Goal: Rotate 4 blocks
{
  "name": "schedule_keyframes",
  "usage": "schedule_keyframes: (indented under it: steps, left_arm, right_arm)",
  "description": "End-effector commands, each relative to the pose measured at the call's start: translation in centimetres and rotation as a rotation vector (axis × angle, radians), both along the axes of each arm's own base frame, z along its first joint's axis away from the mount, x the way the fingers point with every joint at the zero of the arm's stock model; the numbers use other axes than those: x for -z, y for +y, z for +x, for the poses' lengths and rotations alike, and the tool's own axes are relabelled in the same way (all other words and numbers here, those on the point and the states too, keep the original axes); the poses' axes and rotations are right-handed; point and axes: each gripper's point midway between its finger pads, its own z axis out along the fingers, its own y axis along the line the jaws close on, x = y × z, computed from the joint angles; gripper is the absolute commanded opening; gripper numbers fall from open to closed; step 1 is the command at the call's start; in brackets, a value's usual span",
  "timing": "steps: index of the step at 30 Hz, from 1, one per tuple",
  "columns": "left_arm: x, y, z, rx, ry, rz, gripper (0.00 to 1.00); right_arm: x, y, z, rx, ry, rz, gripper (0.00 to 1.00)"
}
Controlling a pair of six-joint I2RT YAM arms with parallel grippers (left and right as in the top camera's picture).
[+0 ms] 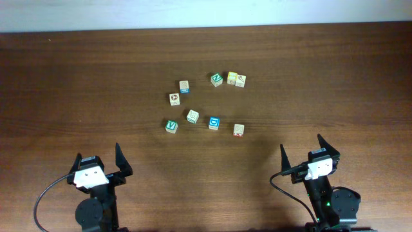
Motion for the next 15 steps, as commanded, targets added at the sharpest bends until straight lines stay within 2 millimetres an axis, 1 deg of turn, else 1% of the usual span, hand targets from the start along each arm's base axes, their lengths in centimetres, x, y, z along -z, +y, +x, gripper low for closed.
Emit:
schedule_keyframes:
  steps: [1, 12, 13, 15]
  left_arm:
    - [0.11, -0.1, 0.02, 0.01, 0.0, 0.018, 0.99]
    - [0.1, 0.1, -0.03, -0.002, 0.0, 0.019, 0.99]
    - [0.18, 0.21, -0.06, -0.009, 0.003, 0.019, 0.99]
    - [0.18, 0.21, -0.06, -0.008, 0.003, 0.019, 0.99]
  right_arm:
    - [0.26, -0.13, 0.02, 0.005, 0.003, 0.002, 0.99]
    - [0.26, -0.16, 0.02, 0.007, 0.002, 0.001, 0.99]
    - [0.27, -0.58, 0.09, 0.032, 0.003, 0.0, 0.99]
    - [0.27, -0.58, 0.09, 0.031, 0.003, 0.0, 0.99]
